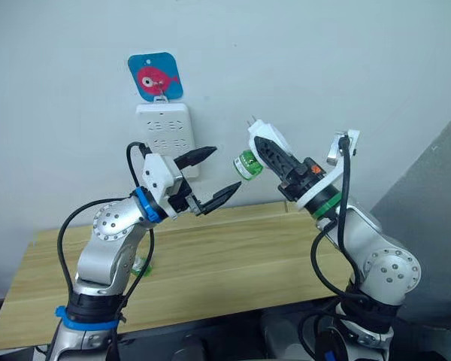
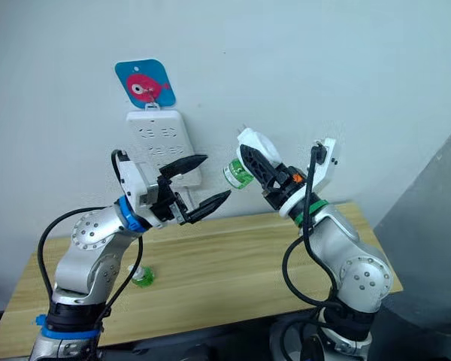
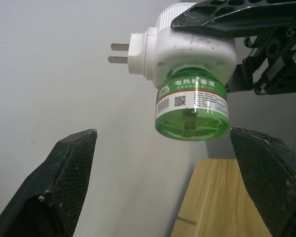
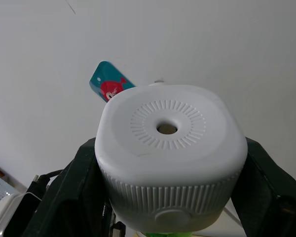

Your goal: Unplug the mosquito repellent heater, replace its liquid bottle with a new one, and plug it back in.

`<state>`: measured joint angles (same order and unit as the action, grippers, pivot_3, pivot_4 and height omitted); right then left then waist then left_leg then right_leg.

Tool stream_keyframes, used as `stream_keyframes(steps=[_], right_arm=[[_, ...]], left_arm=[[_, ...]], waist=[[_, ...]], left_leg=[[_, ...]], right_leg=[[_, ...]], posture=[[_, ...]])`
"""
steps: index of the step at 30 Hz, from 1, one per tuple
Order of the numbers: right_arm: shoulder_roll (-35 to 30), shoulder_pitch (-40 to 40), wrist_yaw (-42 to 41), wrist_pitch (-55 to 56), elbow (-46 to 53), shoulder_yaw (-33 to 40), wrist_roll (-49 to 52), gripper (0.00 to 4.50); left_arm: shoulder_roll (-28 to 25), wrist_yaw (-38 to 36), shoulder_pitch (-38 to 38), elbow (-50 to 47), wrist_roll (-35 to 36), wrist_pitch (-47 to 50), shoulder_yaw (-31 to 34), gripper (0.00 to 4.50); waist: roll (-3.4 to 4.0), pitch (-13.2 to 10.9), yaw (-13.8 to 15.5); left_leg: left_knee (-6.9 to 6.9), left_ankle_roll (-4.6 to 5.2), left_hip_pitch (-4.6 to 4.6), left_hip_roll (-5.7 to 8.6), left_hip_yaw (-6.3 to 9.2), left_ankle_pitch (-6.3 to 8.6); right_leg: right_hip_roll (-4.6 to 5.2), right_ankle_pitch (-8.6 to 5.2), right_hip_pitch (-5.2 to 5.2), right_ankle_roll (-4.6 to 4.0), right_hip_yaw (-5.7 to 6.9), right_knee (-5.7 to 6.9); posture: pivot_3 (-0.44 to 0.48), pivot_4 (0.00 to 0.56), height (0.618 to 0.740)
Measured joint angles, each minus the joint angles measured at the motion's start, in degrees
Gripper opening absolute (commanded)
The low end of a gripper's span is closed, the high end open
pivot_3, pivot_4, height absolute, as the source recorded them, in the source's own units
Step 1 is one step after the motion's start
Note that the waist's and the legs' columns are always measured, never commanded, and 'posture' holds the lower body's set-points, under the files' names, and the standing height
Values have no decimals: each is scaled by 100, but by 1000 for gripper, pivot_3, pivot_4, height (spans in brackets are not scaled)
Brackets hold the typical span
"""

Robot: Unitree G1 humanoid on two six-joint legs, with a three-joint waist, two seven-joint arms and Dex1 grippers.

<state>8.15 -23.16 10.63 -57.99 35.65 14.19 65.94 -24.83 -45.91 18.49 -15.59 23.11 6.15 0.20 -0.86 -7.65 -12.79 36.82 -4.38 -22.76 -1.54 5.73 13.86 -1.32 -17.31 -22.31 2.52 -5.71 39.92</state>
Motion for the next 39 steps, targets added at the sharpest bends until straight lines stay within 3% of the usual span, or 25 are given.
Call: stream_keyframes(steps=[19, 33, 39], right_arm=[[-416, 220, 935, 1055, -17, -757, 969, 2955], [-795, 311, 1097, 1514, -60, -1155, 1239, 2955], [-933, 351, 1096, 1654, -60, -1283, 1254, 2955]], left_arm=[[478, 217, 8, 4, -313, -313, -410, 4500], [564, 279, 82, 5, -302, -442, -429, 4500], [614, 250, 79, 5, -304, -456, -480, 2751]], waist=[[13, 30, -161], [17, 36, -160], [17, 37, -159]], left_leg=[[1, 0, -5, 1, 5, 0], [2, 0, -4, 0, 6, 0], [3, 0, -4, 1, 7, 0]], right_leg=[[-1, 0, 0, 0, 2, -1], [-2, 0, 0, 0, 3, 0], [-2, 0, 1, 0, 3, 0]], posture=[[-252, 44, 740], [-255, 46, 740], [-255, 47, 740]])
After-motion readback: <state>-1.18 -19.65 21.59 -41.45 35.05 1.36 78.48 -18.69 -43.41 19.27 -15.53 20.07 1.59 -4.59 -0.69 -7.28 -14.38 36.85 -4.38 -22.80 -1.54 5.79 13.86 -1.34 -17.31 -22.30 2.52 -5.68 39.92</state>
